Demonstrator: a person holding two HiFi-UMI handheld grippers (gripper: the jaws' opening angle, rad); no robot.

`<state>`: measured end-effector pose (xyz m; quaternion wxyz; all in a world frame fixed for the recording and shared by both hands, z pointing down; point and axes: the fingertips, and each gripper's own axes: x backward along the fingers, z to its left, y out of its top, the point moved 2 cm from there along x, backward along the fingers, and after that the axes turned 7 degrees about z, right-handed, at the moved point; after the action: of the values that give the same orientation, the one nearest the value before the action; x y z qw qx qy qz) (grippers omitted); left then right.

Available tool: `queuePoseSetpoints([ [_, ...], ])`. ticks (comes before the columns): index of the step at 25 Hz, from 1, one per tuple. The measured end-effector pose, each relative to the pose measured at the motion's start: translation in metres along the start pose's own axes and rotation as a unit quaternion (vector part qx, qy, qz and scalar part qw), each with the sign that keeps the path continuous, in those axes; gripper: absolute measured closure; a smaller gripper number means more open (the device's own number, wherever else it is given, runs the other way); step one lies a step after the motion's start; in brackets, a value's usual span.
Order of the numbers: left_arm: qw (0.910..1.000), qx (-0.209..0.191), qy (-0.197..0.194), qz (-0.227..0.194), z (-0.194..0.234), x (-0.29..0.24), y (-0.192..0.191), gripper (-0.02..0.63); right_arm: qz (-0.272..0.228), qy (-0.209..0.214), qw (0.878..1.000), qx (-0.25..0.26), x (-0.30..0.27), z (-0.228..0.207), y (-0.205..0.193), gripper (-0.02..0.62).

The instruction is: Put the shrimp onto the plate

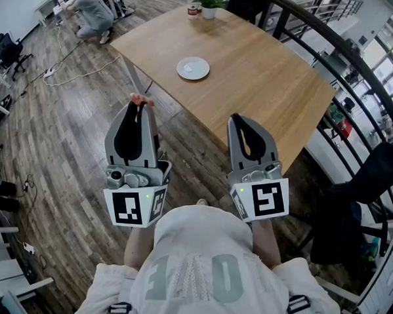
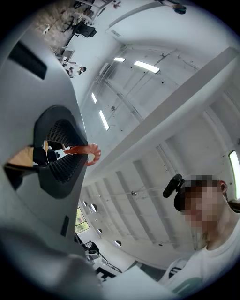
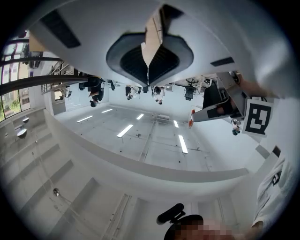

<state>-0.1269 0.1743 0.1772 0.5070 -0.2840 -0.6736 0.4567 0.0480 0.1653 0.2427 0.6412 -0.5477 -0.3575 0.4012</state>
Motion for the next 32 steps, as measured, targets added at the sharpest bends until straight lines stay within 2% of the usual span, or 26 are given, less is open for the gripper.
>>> queuePoseSetpoints([
  [3, 1.0, -0.004, 0.004, 0.004, 0.004, 0.0, -0.001, 0.546, -0.005, 0.0, 1.0, -0.009, -0.003, 0.005, 0.004, 0.569],
  [8, 0.9999, -0.005, 0.005, 0.013, 0.002, -0.003, -0.003, 0.546, 0.003, -0.001, 1.0, 0.006, -0.002, 0.001, 0.0, 0.569],
  [11, 0.9992, -0.015, 0.008, 0.036, 0.001, -0.007, -0.009, 0.546, 0.005, -0.004, 1.0, 0.007, -0.003, -0.001, -0.002, 0.569],
  [15, 0.9908, -0.091, 0.015, 0.1, -0.006, -0.015, -0.027, 0.546, 0.004, -0.003, 1.0, -0.004, -0.005, -0.004, -0.003, 0.569],
  [17, 0.9867, -0.115, 0.014, 0.114, -0.011, -0.017, -0.032, 0.546, 0.0, 0.005, 1.0, -0.005, -0.006, -0.004, -0.004, 0.569],
  [24, 0.9863, -0.111, 0.003, 0.123, -0.019, -0.018, -0.038, 0.546, -0.004, 0.022, 1.0, -0.005, -0.011, 0.0, -0.009, 0.569],
  [32, 0.9848, -0.103, 0.027, 0.137, -0.001, -0.015, -0.041, 0.546, 0.019, 0.044, 0.998, -0.031, -0.016, 0.0, -0.02, 0.569],
])
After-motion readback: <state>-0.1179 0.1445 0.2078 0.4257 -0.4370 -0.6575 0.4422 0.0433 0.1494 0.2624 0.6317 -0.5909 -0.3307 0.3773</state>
